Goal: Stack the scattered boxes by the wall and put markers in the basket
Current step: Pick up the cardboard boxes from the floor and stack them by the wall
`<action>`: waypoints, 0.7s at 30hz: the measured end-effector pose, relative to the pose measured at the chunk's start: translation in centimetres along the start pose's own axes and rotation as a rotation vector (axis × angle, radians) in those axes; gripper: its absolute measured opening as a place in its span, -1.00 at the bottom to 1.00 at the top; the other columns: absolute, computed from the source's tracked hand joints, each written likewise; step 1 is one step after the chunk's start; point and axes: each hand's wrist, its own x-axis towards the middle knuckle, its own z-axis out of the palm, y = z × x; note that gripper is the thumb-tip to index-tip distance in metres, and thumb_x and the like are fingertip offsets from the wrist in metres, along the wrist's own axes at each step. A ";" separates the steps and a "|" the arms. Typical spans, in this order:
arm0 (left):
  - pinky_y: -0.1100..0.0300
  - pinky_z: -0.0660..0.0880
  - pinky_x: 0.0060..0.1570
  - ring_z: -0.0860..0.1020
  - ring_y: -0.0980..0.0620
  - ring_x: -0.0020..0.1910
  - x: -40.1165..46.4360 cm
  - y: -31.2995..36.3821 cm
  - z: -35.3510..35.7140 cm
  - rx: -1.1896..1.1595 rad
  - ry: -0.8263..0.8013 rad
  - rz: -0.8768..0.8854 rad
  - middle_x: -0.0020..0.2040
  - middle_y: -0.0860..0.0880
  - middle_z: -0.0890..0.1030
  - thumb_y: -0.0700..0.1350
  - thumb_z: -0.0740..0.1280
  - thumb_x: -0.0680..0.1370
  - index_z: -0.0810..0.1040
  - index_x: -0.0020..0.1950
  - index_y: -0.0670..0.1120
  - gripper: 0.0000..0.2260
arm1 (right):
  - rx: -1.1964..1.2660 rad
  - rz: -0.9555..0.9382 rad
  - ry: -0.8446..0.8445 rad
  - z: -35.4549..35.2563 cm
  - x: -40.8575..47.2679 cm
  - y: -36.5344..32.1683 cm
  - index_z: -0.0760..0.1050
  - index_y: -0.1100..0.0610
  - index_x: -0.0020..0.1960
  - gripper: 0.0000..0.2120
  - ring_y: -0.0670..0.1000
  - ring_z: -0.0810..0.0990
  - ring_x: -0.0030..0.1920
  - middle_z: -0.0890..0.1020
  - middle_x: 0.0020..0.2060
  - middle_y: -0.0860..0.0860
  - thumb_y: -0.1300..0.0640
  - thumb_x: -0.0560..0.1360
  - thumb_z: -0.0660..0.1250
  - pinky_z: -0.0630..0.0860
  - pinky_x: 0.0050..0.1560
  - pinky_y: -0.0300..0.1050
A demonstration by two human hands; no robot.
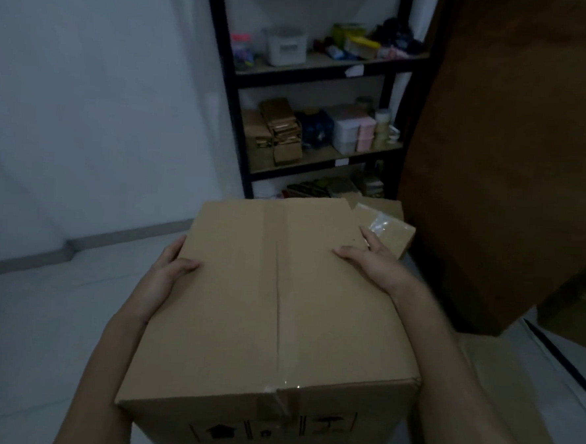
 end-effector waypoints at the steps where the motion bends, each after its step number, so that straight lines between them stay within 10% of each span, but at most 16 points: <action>1: 0.09 0.50 -0.06 0.64 0.13 0.02 -0.6 1.3 -1.1 0.002 0.020 0.014 0.17 0.07 0.62 -0.22 0.27 0.52 0.46 0.36 0.11 -0.57 | -0.022 -0.015 -0.018 0.7 -0.2 -1.9 0.12 -0.21 0.54 -0.09 -0.22 0.50 -0.10 0.49 0.16 -0.18 -0.18 0.32 0.52 0.39 -0.25 -0.25; 14: 0.13 0.48 -0.06 0.58 0.02 0.01 5.0 7.4 -13.5 -0.031 0.231 0.042 0.22 -0.11 0.58 -0.29 0.24 0.53 0.42 0.41 -0.04 -0.56 | -0.173 -0.123 -0.206 13.3 7.8 -16.1 0.09 -0.14 0.57 -0.15 -0.24 0.41 -0.17 0.41 0.13 -0.11 -0.14 0.42 0.46 0.30 -0.29 -0.23; 21: 0.00 0.44 0.13 0.50 -0.18 0.27 16.8 9.8 -21.2 -0.011 0.228 0.014 0.38 -0.20 0.48 -0.29 0.23 0.54 0.31 0.50 -0.11 -0.49 | -0.131 -0.110 -0.232 21.9 17.4 -22.3 0.04 -0.10 0.59 -0.11 -0.03 0.50 0.05 0.41 0.42 0.00 -0.10 0.42 0.48 0.42 -0.04 -0.07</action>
